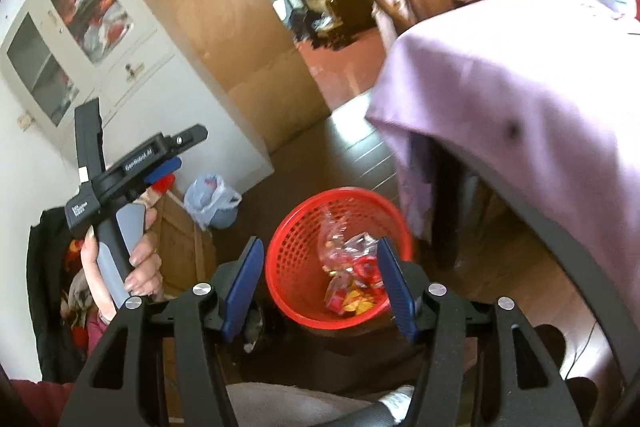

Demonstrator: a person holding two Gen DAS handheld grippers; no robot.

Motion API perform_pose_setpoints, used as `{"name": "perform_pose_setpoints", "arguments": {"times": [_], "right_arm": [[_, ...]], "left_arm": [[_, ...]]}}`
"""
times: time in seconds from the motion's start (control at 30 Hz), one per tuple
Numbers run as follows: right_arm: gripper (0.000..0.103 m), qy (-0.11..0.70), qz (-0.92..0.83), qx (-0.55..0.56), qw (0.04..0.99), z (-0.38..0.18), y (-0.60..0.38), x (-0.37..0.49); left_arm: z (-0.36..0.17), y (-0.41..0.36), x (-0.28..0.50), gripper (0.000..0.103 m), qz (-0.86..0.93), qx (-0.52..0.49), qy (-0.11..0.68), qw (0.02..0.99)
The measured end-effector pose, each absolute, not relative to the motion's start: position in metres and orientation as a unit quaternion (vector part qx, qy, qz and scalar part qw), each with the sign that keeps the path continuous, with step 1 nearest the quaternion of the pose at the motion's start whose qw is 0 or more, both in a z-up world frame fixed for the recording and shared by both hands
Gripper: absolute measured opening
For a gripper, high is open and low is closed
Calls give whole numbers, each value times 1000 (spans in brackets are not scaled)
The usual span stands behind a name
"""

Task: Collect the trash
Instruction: 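Carry both items to the red wastebasket and open both tools over it, then bring both tools back over the table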

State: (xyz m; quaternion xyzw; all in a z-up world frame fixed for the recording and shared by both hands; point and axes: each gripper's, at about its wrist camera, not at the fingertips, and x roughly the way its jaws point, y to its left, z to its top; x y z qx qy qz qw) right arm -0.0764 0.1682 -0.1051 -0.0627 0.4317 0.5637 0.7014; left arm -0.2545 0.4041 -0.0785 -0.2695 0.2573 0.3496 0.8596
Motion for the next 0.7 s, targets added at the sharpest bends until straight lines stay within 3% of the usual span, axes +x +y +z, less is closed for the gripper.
{"name": "perform_pose_setpoints", "arguments": {"times": [0.33, 0.7], "right_arm": [[73, 364, 498, -16, 787, -70, 73, -40], [76, 317, 370, 57, 871, -67, -74, 22]], "left_arm": [[-57, 332, -197, 96, 265, -218, 281, 896], [-53, 212, -99, 96, 157, -118, 344, 918]]}}
